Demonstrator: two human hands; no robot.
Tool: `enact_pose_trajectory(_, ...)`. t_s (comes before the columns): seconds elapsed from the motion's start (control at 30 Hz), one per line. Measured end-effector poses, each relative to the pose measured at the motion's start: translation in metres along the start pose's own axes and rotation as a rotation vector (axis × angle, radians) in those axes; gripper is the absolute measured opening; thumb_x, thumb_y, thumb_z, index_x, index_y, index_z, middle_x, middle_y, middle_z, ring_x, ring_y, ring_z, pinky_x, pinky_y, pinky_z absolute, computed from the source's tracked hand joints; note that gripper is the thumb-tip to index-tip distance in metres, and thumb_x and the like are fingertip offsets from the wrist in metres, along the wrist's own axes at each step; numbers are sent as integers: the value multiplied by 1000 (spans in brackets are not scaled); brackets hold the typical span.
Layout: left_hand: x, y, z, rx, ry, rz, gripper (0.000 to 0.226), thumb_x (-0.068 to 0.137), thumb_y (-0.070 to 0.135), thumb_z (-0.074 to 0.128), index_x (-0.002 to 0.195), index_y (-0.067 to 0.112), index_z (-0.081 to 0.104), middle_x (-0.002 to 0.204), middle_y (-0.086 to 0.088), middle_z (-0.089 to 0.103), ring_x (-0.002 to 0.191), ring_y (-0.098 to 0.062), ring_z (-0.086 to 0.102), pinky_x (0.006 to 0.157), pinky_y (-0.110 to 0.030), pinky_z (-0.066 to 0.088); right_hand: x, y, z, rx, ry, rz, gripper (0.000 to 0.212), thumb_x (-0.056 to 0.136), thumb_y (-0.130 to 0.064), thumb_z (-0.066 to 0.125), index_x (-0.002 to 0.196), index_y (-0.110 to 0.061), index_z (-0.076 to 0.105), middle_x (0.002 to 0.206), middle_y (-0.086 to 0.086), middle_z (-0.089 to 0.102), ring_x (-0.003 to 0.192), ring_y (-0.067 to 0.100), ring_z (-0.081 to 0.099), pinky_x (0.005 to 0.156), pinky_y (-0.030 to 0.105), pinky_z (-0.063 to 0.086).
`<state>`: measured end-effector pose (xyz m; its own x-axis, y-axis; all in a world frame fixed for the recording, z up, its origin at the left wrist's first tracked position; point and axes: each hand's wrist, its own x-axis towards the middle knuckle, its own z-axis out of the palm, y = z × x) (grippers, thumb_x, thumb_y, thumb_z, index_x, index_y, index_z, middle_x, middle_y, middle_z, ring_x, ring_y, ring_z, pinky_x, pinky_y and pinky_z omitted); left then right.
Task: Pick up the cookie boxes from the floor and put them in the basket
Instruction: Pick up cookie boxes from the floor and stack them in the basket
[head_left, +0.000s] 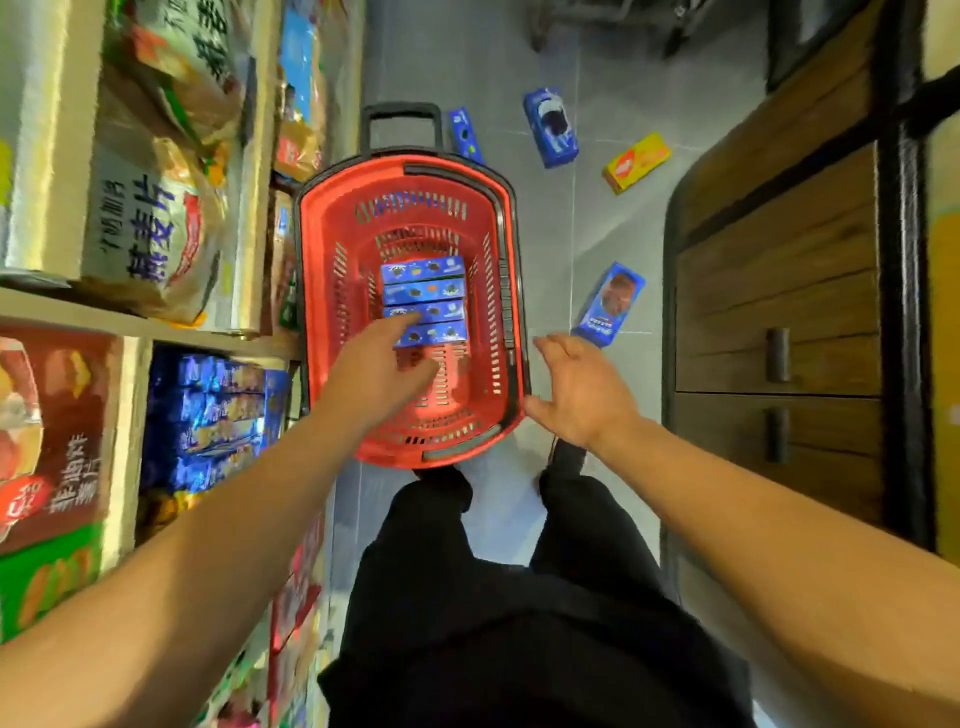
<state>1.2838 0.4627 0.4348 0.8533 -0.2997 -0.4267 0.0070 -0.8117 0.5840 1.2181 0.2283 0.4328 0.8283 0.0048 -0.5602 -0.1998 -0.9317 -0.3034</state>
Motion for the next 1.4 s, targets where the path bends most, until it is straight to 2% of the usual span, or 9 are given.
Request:
enact_pose_trajectory(0.27,-4,133,40,36,59,94,70,73,43,62,131,6,55,130,-16,59,120,-31,56,98,-32,37,-53,123,-48,47,102,110,81,86,-47,65,152,-16,30,155,8,33,141,29,31,115,37,29)
enact_pose_trajectory(0.37,1,185,70,42,75,65,60,80,27,74,133,6,54,134,-15,57,123,-31,53,98,-27,31,-68,185,-66,46,145,113,80,83,-47,66,149,-15,35,153,7,37,138,28,35,114,37,31)
enact_pose_trajectory(0.57,19,255,126,31,77,50,72,75,42,65,137,8,50,139,-12,53,129,-25,49,106,-26,30,-73,281,-105,40,163,122,80,82,-46,68,148,-14,35,146,8,43,132,28,41,110,37,35)
enact_pose_trajectory(0.7,39,282,149,25,69,25,65,82,27,72,139,10,47,141,-10,51,131,-24,46,107,-25,29,-58,311,-119,64,123,128,80,84,-46,68,149,-14,33,148,8,41,132,28,42,108,39,37)
enact_pose_trajectory(0.8,60,287,157,-3,67,-18,66,80,27,73,139,11,47,141,-8,51,131,-23,46,106,-21,28,-35,319,-123,89,62,133,78,85,-43,67,149,-15,32,149,8,39,133,29,41,106,40,40)
enact_pose_trajectory(1.13,202,264,177,-130,-51,-144,64,80,30,73,137,14,49,134,-6,57,122,-23,54,101,-28,38,92,334,-132,220,-43,274,79,86,-40,68,150,-13,31,152,10,35,133,30,42,104,37,39)
enact_pose_trajectory(1.23,253,250,188,-89,-150,-175,65,81,34,71,139,18,47,137,-2,55,124,-20,53,102,-27,36,137,335,-122,290,-81,326,76,85,-40,69,148,-16,34,151,7,37,132,28,44,103,36,40)
enact_pose_trajectory(1.33,302,237,201,-68,-207,-193,65,82,33,69,140,19,46,138,-3,54,125,-21,52,101,-26,37,180,339,-111,367,-66,369,72,86,-38,69,146,-15,38,149,6,39,131,24,46,99,30,39)
enact_pose_trajectory(1.4,334,225,217,-67,-260,-210,65,81,30,71,141,18,45,137,-3,56,124,-21,53,98,-25,38,210,348,-96,433,-72,423,66,86,-34,69,143,-15,42,146,6,43,127,22,49,90,23,37)
